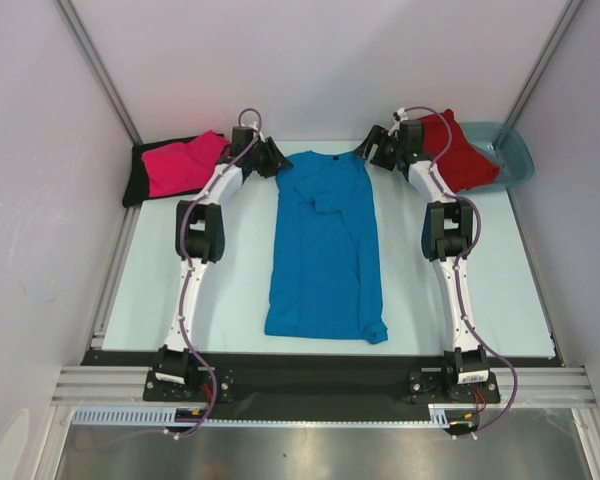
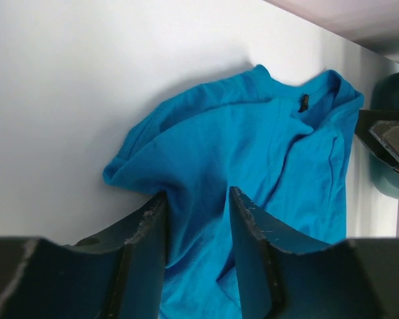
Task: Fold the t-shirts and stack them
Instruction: Fold the tshirt
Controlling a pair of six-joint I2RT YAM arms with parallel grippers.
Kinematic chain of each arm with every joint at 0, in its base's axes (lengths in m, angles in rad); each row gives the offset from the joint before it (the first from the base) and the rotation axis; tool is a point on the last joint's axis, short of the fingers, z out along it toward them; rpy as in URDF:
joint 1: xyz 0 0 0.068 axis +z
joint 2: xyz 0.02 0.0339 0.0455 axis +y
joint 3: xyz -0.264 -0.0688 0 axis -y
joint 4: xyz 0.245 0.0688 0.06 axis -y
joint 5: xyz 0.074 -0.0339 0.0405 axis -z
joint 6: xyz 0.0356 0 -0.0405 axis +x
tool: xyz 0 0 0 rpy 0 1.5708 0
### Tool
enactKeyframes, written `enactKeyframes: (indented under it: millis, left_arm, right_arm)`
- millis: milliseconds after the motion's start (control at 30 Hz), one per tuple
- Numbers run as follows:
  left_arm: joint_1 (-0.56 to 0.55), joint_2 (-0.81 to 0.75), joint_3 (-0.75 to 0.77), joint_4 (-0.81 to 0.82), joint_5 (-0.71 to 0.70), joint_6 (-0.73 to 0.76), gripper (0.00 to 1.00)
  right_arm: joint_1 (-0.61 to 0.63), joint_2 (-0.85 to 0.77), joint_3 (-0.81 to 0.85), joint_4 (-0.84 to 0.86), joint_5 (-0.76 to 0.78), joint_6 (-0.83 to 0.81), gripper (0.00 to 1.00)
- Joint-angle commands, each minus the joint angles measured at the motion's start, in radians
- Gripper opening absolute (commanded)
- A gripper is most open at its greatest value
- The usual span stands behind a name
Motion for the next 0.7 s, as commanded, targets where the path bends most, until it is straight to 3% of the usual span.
enactKeyframes:
  millis: [0,267,367,467,500,567,600,667]
  left_arm:
    - [-0.026,0.038,0.013,-0.053,0.048,-0.015,0.43]
    - [-0.030,0.021,-0.035,-0.034,0.069,-0.025,0.34]
    - [-0.030,0.014,-0.049,-0.027,0.069,-0.025,0.29]
    - [-0.031,0.014,-0.052,-0.025,0.077,-0.024,0.13]
    - [-0.031,0.015,-0.050,-0.024,0.082,-0.025,0.02]
    - [-0.031,0.017,-0.053,-0.014,0.092,-0.024,0.00]
    - [-0.031,0.018,-0.053,-0.005,0.103,-0.024,0.00]
    - [-0.031,0.020,-0.059,0.028,0.135,-0.030,0.00]
  right_arm:
    - [0.019,0.055,0.004,-0.101,-0.024,0.037,0.84]
    - [0.049,0.061,-0.001,-0.166,-0.028,0.039,0.83]
    - [0.056,0.061,-0.007,-0.185,-0.027,0.042,0.76]
    - [0.061,0.058,-0.013,-0.199,-0.024,0.039,0.48]
    - [0.059,0.056,-0.015,-0.202,-0.027,0.040,0.29]
    - [0.061,0.049,-0.033,-0.188,-0.032,0.037,0.05]
    - [0.062,0.043,-0.042,-0.179,-0.043,0.036,0.00]
    - [0.061,0.026,-0.071,-0.145,-0.058,0.031,0.00]
